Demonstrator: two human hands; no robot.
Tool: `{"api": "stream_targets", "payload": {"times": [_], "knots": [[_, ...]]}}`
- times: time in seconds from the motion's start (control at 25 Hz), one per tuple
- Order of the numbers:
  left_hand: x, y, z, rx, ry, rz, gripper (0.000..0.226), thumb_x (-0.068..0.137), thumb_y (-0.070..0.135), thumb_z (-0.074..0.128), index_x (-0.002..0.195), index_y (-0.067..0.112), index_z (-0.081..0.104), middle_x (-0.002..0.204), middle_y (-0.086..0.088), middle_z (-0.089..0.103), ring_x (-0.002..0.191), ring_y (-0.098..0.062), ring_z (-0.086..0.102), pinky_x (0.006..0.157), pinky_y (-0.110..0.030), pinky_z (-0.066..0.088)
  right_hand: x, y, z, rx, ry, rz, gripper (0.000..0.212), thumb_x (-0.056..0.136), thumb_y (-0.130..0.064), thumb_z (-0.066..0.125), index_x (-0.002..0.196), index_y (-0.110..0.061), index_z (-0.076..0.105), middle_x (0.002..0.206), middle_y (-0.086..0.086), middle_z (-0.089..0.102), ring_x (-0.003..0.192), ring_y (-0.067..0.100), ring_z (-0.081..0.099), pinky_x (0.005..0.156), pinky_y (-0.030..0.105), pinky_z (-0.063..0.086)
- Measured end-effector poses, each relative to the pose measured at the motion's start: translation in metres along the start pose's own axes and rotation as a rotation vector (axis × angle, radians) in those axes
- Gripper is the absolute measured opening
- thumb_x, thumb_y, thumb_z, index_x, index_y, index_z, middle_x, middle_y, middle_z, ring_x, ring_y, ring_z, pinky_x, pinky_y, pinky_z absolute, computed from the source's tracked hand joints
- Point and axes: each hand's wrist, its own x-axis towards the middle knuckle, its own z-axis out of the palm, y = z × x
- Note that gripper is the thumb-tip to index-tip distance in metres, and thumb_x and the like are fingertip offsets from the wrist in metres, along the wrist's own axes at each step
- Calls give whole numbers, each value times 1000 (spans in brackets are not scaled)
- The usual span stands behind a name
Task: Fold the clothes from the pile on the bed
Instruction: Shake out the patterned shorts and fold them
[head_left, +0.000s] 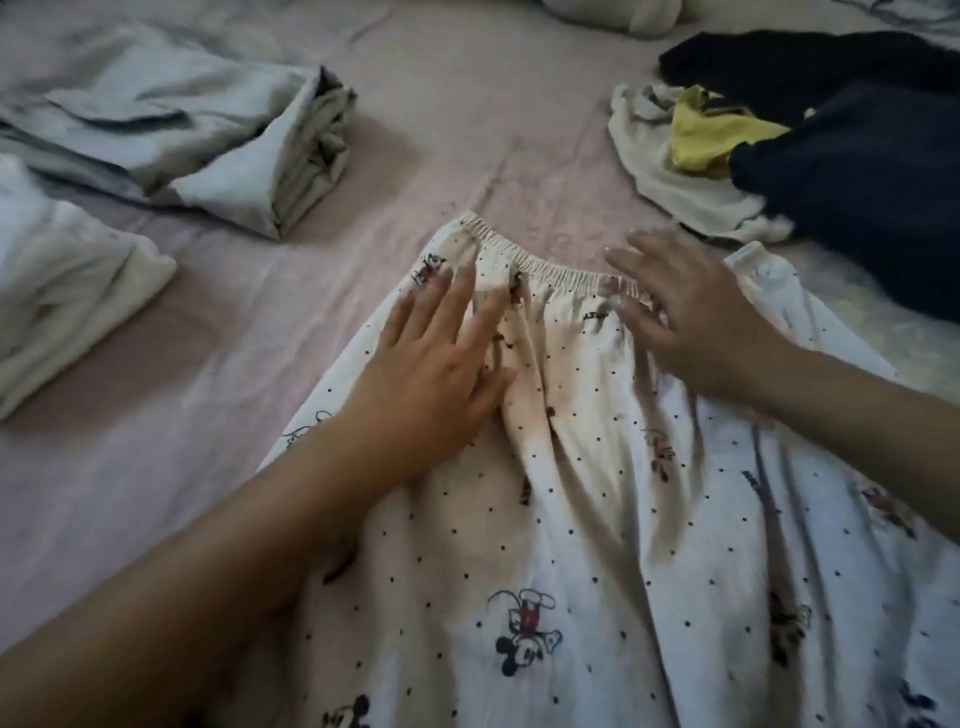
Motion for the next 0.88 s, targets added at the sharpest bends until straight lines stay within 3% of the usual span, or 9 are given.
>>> {"api": "stream_targets", "payload": {"times": [0.12,0.24,0.36,0.52,0.64,0.76,0.88], "knots": [[-19,-25,-14,85,-115,-122,86,72,64,-8,150,27,-8,157,3,-16,145,-18,-15,117,-41,-7,44,-37,8,226,-180,-46,47,100,-27,43,145,-17,35,154,7,26,143,21,20,108,18,10],[-51,-31,-15,46,-222,-120,82,74,70,-10,149,36,-3,154,5,-19,144,-18,-17,117,-39,-10,62,-74,24,51,-319,-30,51,101,-37,33,150,-27,21,160,2,7,146,22,6,118,38,4],[-63,-32,-3,70,-147,-91,70,89,65,-6,147,37,21,157,-6,13,146,-25,6,117,-46,5,59,-84,39,-124,-343,31,51,101,-39,25,150,-29,13,160,0,2,146,22,-1,115,52,-1],[-61,-30,0,74,-75,-111,73,89,66,0,148,30,24,155,-9,25,143,-27,21,114,-46,20,49,-96,39,-195,-222,-17,51,102,-31,27,150,-21,16,159,3,6,146,22,2,116,47,4],[-80,-26,-19,35,-51,-287,72,89,58,6,147,21,27,150,-9,33,136,-27,33,107,-38,27,37,-110,29,-90,-242,-45,48,100,-20,34,147,-14,28,155,12,19,142,29,17,114,41,18],[-106,-25,-44,-112,-45,-537,47,97,37,43,135,10,40,135,-13,44,122,-30,41,95,-38,35,9,-135,14,134,-298,24,41,98,-14,36,138,-11,42,140,16,41,130,34,36,104,39,32],[-127,-29,-66,-316,-269,-702,49,82,39,70,109,5,49,111,-13,53,94,-26,51,72,-33,41,-34,-168,3,186,-346,94,44,100,-22,35,143,-15,35,149,13,32,136,29,31,109,41,31]]}}
